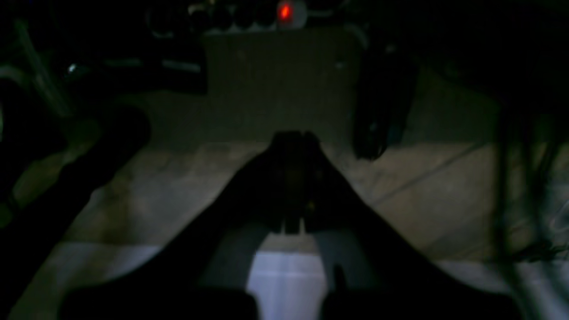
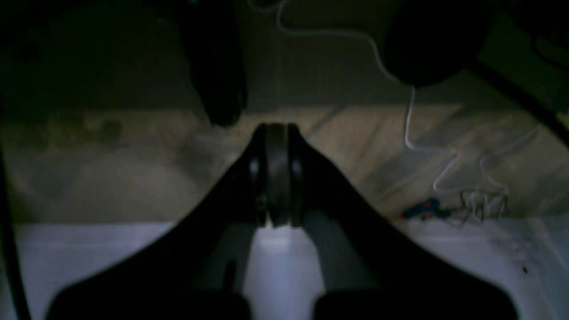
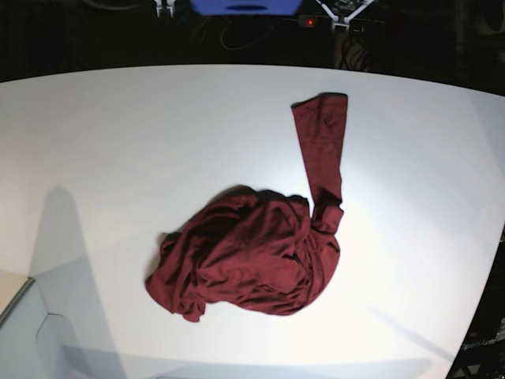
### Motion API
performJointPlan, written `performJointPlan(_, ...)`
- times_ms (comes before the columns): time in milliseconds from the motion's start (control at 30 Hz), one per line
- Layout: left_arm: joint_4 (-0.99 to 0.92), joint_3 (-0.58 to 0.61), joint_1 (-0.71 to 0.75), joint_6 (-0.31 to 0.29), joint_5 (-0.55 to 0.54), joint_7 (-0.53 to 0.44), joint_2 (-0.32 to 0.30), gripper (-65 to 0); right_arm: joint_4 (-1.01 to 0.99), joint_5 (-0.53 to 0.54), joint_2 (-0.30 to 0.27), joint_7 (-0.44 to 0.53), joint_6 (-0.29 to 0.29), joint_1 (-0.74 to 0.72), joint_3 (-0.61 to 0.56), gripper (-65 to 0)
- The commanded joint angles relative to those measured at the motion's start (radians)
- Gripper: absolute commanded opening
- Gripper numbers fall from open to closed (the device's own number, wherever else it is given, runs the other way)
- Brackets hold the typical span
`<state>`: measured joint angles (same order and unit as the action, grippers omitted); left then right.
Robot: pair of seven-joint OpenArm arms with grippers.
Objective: Layout the t-shirt on the table in an organized manner, then fold the t-shirt properly
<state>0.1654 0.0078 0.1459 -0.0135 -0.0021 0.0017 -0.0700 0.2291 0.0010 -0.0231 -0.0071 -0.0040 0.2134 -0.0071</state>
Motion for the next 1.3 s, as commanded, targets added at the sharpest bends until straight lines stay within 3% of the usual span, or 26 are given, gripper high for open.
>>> performJointPlan(0,0.009,0.001,0.021,0.004,0.001,0.001,-0.012,-65.0,0.046,0.001,-0.007,0.005,0.005,0.045,0.0,-65.0)
performJointPlan(267,0.422,-0.002,0.284,0.004,-0.005,0.008,-0.081,-65.0,0.461,0.001,-0.027,-0.011,0.006,0.311,0.0,-65.0)
performJointPlan(600,1.017,-0.007,0.604,0.007,-0.005,0.01,-0.135,-65.0,1.031,0.001,-0.065,-0.179,0.009,0.55,0.0,-65.0)
performJointPlan(733,1.236,-0.007,0.679,0.007,-0.006,0.113,-0.152,-65.0,1.318,0.001,-0.09,-0.201,0.009,0.679,0.0,-65.0)
performJointPlan(900,1.522,-0.007,0.763,0.007,-0.006,0.243,-0.153,-65.0,1.578,0.004,-0.123,-0.192,0.009,0.797,0.002,-65.0)
performJointPlan(1133,1.821,-0.004,0.825,0.01,-0.006,0.248,-0.139,-65.0,1.774,0.004,-0.139,-0.192,0.009,0.825,0.0,-65.0)
performJointPlan(1267,1.853,-0.007,0.763,0.011,-0.029,0.249,-0.066,-65.0,1.782,0.004,-0.139,-0.189,0.009,0.779,-0.001,-65.0)
